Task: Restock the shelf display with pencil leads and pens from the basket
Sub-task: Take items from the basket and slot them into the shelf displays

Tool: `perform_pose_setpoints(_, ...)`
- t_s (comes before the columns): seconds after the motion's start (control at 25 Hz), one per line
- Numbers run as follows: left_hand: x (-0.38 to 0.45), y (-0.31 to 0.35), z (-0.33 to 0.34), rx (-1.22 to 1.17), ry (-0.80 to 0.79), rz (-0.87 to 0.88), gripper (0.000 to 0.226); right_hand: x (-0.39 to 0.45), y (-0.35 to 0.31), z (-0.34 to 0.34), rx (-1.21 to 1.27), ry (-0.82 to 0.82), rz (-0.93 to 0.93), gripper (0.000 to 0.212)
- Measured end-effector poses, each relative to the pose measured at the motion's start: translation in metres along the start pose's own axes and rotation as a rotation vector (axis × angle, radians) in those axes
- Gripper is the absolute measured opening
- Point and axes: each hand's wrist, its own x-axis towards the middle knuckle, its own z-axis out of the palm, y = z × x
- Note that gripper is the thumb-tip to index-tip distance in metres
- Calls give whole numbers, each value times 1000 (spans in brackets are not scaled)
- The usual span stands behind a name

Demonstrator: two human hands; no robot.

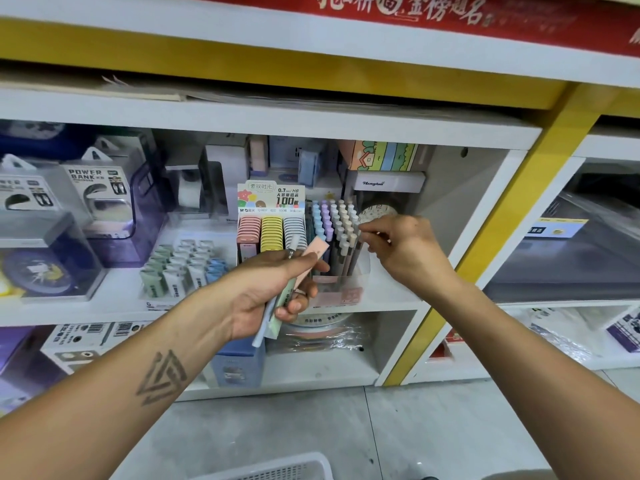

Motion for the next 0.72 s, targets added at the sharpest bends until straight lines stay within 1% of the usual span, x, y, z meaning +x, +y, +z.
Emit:
perform_pose_setpoints(0.08,-1,1,1,-3,-6,-5,28,3,-1,2,-151,-106,41,30)
perform_pose_setpoints(0.12,-2,1,1,-6,-11,-9,29,4,-3,2,-147,-103,65,33)
perform_pose_setpoints(0.16,-3,1,1,-9,-17,-12,30,5,-7,0,-93,-56,76,32)
perform_pose_setpoints(0.24,-4,3,2,-15,-36,-17,30,4,-18,-6,162,42,135,25)
perform_pose_setpoints(0.28,-5,4,2,-17,-46,-15,28,3,-25,-8,341,27,187,19)
perform_pose_setpoints(0.32,-6,5,3,-15,-55,-7,25,2,-33,-11,497,-28,236,14)
perform_pose_setpoints(0.36,-7,5,3,-14,-65,1,22,0,-40,-11,588,-102,263,11)
perform_pose_setpoints(0.44,-9,6,4,-13,-92,6,18,-3,-50,-6,644,-234,263,11)
perform_pose_setpoints(0.48,-9,7,4,-15,-107,4,18,-4,-54,-4,669,-260,259,9)
perform_pose_setpoints(0.52,-10,7,3,-21,-117,0,20,-4,-55,-3,710,-258,269,8)
perform_pose_setpoints(0.6,-11,8,-2,-51,-98,0,23,-1,-56,-4,827,-204,327,5)
perform_pose_setpoints(0.68,-11,11,-10,-101,-30,41,24,1,-52,-8,913,-172,373,6)
perform_pose_setpoints(0.72,-12,12,-15,-118,15,82,21,2,-50,-9,919,-189,374,8)
